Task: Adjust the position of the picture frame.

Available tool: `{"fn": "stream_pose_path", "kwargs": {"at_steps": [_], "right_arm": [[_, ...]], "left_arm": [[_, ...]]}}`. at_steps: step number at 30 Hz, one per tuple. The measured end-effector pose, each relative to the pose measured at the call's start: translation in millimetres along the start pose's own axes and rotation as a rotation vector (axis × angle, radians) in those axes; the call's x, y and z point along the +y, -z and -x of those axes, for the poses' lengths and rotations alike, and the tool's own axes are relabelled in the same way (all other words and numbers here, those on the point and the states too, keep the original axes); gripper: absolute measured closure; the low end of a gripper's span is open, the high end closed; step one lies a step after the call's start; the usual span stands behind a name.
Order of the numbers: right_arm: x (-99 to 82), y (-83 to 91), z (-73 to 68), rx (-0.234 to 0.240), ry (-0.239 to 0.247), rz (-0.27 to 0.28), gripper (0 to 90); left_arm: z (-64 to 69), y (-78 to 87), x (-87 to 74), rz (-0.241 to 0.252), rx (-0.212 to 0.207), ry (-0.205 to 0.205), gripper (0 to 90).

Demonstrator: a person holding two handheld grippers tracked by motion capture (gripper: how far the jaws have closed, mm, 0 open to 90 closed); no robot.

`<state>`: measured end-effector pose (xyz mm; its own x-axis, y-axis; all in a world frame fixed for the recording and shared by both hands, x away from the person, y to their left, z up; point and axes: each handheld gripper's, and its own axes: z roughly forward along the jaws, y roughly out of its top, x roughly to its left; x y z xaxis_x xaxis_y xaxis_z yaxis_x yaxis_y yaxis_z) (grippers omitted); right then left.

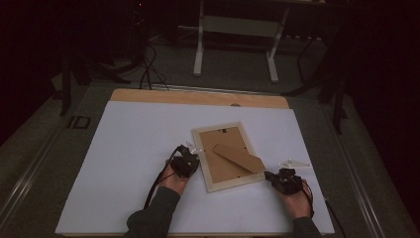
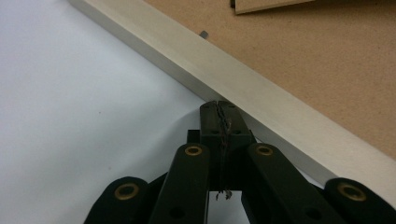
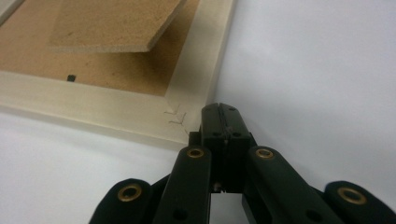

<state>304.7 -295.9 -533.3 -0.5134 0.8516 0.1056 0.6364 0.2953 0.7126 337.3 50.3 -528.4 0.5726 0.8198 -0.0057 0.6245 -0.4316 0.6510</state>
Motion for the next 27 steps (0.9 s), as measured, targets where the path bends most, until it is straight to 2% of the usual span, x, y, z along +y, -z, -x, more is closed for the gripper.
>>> {"fn": "stream_pose_path", "kwargs": {"at_steps": [15, 22, 24, 27], "right_arm": [[0.5, -0.4, -15.2, 0.079, 0.067, -0.019, 90.0], [0.3, -1.0, -22.4, 0.108, 0.091, -0.028, 90.0], [0.2, -1.1, -24.6, 0.118, 0.099, -0.03, 90.0], [-0.1, -1.3, -28.8, 0.137, 0.112, -0.036, 90.0]], "left_arm": [[-9.6, 0.9, -0.6, -0.003, -0.003, 0.018, 90.0], [-18.3, -1.2, 2.1, -0.005, -0.008, 0.033, 90.0], [-23.1, -2.8, 3.2, 0.001, -0.018, 0.05, 90.0], [-27.5, -4.2, 6.1, -0.006, -0.014, 0.047, 90.0]]}}
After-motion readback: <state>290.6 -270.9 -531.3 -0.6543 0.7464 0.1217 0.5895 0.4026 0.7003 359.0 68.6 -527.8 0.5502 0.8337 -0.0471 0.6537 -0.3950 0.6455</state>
